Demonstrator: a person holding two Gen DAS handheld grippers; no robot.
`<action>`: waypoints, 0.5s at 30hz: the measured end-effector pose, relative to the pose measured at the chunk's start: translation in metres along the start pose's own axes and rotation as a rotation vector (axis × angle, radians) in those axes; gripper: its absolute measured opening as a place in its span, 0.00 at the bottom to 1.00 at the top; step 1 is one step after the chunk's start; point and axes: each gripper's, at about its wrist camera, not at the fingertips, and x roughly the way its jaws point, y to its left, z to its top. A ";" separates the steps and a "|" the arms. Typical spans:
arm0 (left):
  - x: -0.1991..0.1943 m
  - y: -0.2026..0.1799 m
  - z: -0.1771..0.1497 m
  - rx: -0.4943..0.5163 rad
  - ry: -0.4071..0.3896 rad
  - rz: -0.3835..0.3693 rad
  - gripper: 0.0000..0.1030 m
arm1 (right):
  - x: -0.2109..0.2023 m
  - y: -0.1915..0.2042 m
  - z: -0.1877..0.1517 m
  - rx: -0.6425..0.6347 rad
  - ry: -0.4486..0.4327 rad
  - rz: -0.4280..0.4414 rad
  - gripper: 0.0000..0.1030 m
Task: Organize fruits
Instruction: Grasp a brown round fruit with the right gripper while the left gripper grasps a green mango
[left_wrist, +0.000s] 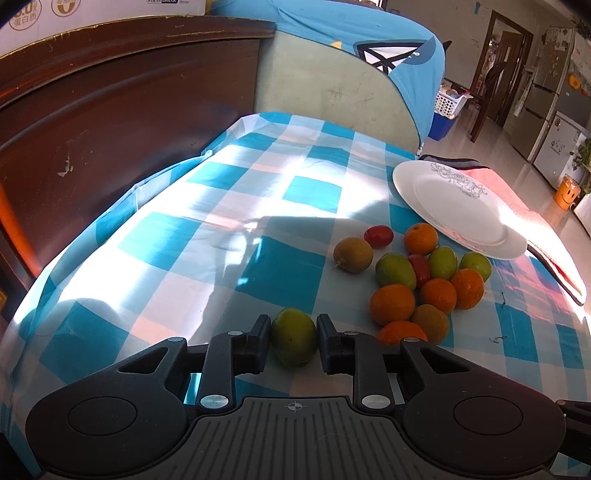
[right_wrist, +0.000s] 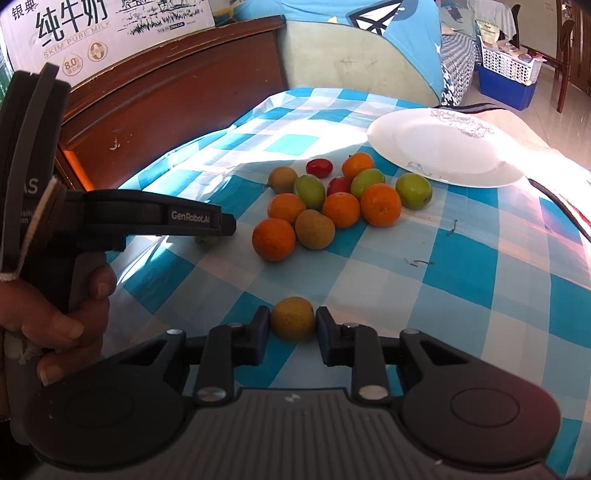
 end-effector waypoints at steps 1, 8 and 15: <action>0.000 -0.001 0.000 0.003 0.000 0.002 0.23 | 0.000 0.000 0.000 0.002 -0.001 -0.004 0.26; 0.000 -0.004 -0.002 0.030 -0.003 0.013 0.24 | 0.000 -0.002 0.000 0.009 -0.002 -0.015 0.26; -0.009 0.000 0.002 -0.001 -0.022 -0.002 0.23 | -0.002 -0.010 0.003 0.062 0.002 -0.014 0.26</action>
